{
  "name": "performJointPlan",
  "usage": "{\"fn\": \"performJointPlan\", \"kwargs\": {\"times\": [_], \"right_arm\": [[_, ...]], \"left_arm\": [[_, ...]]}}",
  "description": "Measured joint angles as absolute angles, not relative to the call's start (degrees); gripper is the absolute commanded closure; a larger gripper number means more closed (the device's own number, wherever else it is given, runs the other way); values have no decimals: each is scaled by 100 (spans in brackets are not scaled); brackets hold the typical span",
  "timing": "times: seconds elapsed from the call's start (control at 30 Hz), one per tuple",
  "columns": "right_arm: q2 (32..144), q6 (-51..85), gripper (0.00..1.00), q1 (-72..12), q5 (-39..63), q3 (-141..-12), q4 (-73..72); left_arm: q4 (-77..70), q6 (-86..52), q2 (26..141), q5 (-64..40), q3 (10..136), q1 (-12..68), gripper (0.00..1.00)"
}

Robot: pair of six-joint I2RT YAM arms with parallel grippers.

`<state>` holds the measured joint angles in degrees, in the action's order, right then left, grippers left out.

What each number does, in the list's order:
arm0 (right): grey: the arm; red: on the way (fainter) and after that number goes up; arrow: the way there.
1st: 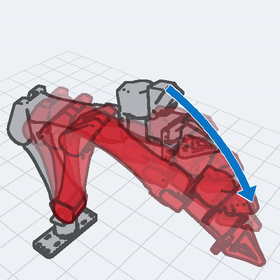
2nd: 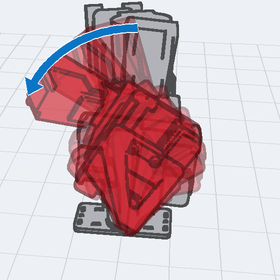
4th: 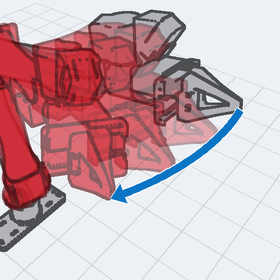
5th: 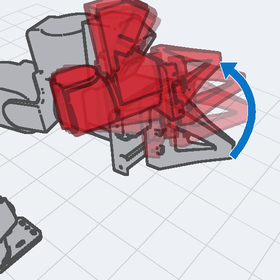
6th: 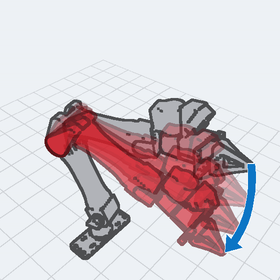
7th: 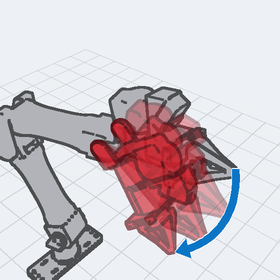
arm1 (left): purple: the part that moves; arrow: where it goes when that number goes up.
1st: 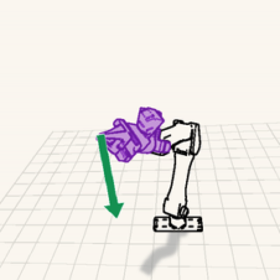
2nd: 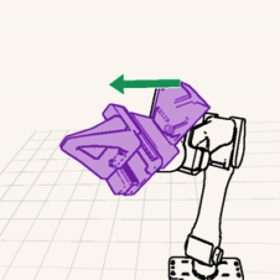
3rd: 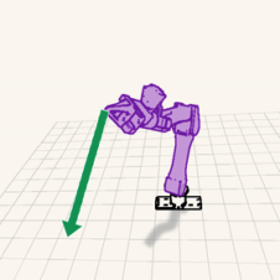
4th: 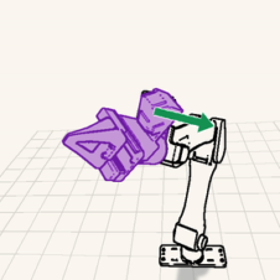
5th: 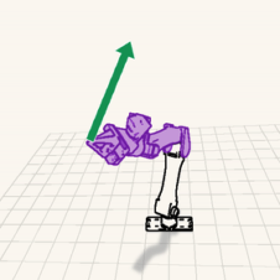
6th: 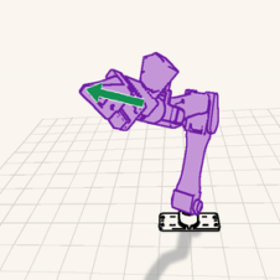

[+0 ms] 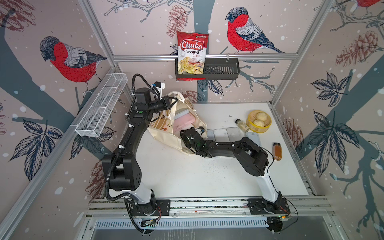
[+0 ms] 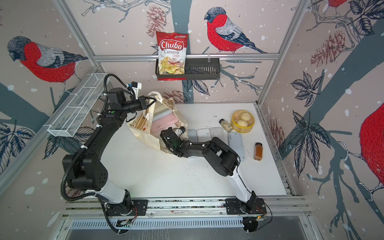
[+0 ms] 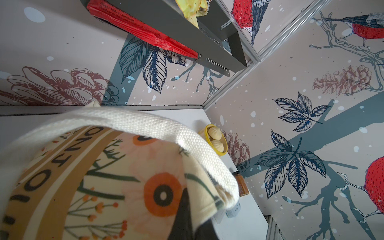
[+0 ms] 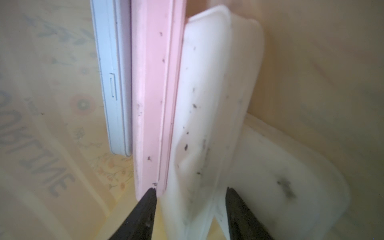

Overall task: Take out the pencil case from the canvas bag
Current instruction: Pick up the pencil case from the canvas bag.

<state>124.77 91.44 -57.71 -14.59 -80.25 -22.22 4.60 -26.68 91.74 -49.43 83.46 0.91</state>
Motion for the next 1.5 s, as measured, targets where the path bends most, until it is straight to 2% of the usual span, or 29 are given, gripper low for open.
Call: {"fn": "performJointPlan", "kwargs": {"times": [0.57,1.07,1.5], "right_arm": [[12739,9480,43,-5509,-1240,-8274,-2488],[12870,9415,44,-5461,-1146,-8313,-3470],[13262,9441,44,-5433,-1059,-8711,-3323]], "left_arm": [[460,-2668,9238,-4943,8344,93,100],[419,-2672,9264,-4919,8322,97,100],[419,-2670,9271,-4899,8320,158,100]]}}
